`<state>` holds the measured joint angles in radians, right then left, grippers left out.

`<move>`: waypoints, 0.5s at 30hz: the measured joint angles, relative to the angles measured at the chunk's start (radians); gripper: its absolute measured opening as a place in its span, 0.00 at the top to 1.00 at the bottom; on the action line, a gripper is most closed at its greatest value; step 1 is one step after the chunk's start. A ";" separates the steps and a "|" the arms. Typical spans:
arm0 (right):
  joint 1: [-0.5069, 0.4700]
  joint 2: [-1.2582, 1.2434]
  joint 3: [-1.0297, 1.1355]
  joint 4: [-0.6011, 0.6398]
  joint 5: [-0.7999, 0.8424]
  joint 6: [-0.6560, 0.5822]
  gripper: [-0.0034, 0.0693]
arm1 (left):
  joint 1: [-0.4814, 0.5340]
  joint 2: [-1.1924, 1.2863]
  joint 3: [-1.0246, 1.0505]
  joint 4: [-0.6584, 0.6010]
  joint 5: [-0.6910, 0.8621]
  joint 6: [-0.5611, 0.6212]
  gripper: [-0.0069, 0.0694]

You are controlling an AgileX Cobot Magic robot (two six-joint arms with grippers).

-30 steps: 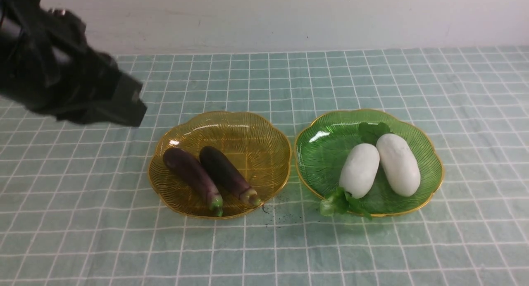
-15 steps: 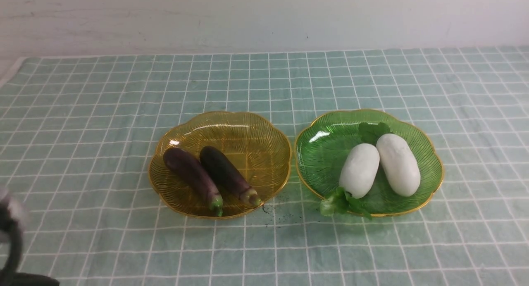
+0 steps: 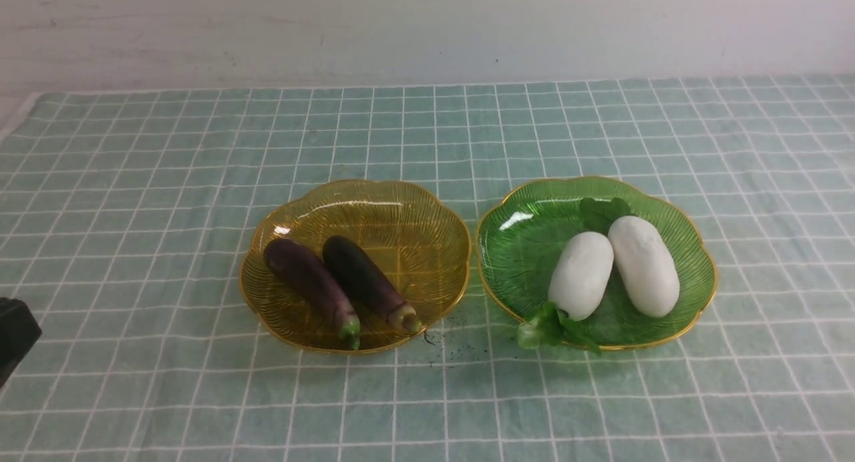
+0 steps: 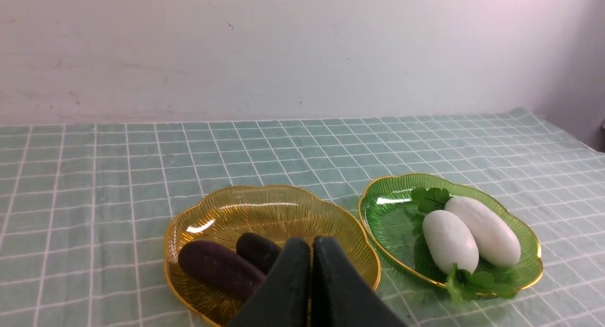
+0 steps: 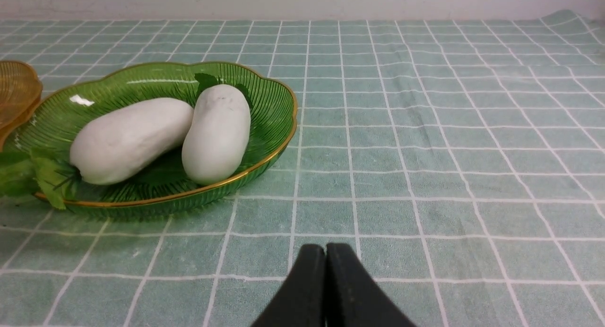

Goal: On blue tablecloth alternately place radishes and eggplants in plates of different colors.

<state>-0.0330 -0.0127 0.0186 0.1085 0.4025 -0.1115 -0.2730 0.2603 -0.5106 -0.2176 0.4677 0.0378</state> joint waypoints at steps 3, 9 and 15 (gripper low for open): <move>0.000 0.000 0.000 0.000 -0.001 0.000 0.97 | 0.000 -0.001 0.020 0.000 0.000 0.000 0.92; 0.000 0.000 0.000 0.000 -0.001 0.000 0.97 | 0.000 -0.001 0.024 0.005 0.002 0.001 0.92; 0.000 0.000 0.000 0.000 -0.001 0.000 0.97 | 0.000 -0.001 0.024 0.075 0.038 0.001 0.92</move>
<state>-0.0330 -0.0127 0.0186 0.1085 0.4018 -0.1115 -0.2730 0.2596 -0.4869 -0.1430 0.5053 0.0387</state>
